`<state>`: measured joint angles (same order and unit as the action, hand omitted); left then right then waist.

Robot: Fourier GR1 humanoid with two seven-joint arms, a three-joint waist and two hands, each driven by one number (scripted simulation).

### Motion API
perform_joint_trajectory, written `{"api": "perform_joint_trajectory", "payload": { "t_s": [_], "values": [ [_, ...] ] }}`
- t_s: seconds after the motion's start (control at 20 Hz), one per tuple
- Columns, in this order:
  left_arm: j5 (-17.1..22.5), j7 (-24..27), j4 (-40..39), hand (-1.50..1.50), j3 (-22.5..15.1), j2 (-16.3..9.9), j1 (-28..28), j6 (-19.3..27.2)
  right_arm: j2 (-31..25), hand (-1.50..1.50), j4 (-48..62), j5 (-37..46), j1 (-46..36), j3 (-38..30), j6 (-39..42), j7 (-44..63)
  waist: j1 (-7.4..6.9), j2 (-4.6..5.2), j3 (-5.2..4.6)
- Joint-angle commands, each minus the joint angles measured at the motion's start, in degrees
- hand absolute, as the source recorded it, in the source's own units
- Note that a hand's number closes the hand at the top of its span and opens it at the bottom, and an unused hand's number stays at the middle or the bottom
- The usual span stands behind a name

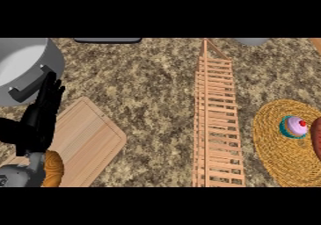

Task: Pick the cupcake from the placemat and place it in the tiered shelf

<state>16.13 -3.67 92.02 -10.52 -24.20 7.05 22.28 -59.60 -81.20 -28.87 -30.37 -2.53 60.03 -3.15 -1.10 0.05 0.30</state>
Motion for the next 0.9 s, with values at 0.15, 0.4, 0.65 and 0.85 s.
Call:
{"api": "perform_joint_trajectory", "payload": {
  "t_s": [0.15, 0.4, 0.65, 0.85],
  "values": [
    [-1.21, 1.32, 0.1, 0.0, -1.11, 1.98, -1.55, 0.98, 0.37, -1.5, -17.33, 22.8, 1.08, -0.29, 1.51, -6.26, 0.87, 0.12, 0.03],
    [-1.5, 1.17, 1.7, 0.0, 0.06, 1.15, -2.82, 0.38, 1.28, -1.5, -19.12, 39.75, 11.0, 0.4, -2.8, -18.72, 0.92, 0.22, 0.02],
    [-1.39, -2.15, 3.27, 0.0, 1.03, 0.43, -1.72, 0.01, 1.42, -1.5, -20.79, 55.04, 15.29, 7.46, -17.14, -24.5, 0.59, 0.07, -0.1],
    [-2.44, -0.38, 1.18, 0.0, 1.64, 0.91, -0.82, -0.54, -0.68, -1.5, -13.27, 66.73, 16.13, 12.38, -28.15, -29.3, 0.2, 0.26, -0.17]
  ]
}}
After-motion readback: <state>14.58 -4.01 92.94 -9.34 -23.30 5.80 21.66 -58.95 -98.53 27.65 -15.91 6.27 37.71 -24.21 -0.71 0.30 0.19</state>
